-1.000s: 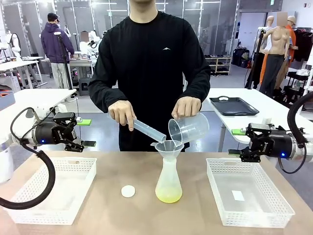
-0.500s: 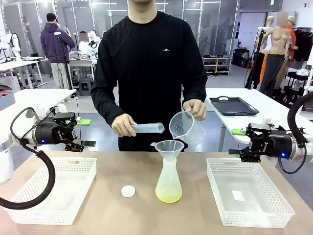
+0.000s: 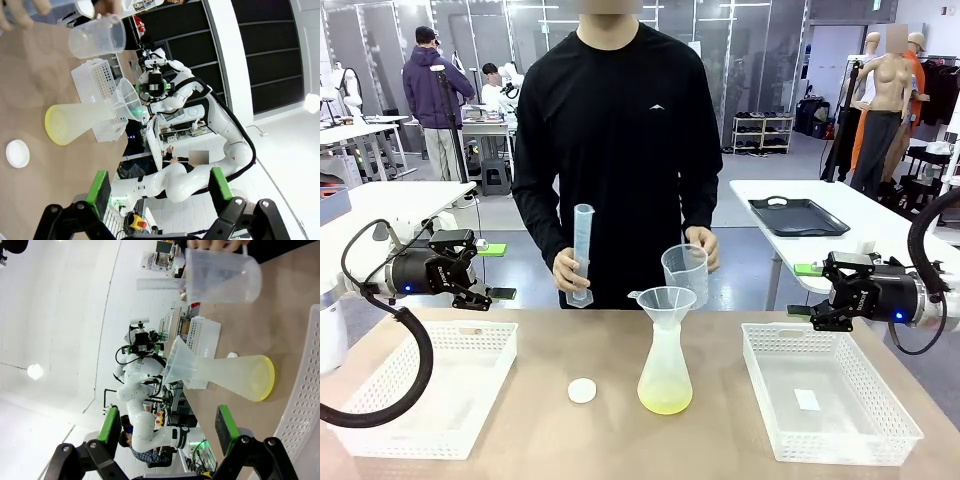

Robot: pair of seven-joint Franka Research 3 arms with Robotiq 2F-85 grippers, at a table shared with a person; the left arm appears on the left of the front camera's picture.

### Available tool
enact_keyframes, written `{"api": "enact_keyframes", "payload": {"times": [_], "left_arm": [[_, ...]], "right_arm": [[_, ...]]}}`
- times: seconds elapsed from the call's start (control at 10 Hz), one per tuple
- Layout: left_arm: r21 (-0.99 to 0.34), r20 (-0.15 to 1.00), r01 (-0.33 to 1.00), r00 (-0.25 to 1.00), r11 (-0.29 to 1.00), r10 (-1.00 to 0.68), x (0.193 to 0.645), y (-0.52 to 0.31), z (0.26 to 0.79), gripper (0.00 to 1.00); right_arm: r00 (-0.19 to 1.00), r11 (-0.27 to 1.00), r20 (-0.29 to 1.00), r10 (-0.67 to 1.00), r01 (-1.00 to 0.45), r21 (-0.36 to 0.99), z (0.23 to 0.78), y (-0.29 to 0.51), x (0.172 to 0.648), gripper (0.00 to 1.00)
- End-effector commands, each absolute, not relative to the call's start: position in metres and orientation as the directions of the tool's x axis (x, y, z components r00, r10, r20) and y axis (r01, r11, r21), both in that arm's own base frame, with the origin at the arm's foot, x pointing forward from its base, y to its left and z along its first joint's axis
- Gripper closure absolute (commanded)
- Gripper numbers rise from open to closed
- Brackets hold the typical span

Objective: Prepare the solutions needed for the experiment.
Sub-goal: Once the solution is in the Big flask , pick up the Plastic Funnel and place it back into the right Organizing basket.

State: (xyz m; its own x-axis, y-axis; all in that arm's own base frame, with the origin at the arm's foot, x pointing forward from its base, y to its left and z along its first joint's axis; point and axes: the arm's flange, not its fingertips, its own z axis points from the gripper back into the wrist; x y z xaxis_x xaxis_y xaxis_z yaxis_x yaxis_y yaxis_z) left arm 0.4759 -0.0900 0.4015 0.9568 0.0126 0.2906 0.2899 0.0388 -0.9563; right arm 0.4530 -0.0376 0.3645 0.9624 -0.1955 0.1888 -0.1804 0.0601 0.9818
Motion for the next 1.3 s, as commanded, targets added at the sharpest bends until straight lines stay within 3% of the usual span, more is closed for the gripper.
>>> {"api": "enact_keyframes", "payload": {"times": [0.0,1.2], "left_arm": [[-0.957,0.289,0.289,0.957,0.039,0.012,0.476,-0.09,0.402,0.0],[-0.957,0.289,0.289,0.957,0.039,0.012,0.476,-0.09,0.402,0.0]], "right_arm": [[0.962,0.067,0.188,-0.199,-0.178,0.982,0.365,-0.036,0.451,0.04],[0.969,0.094,0.2,-0.145,-0.187,0.978,0.381,-0.024,0.438,0.04]]}}
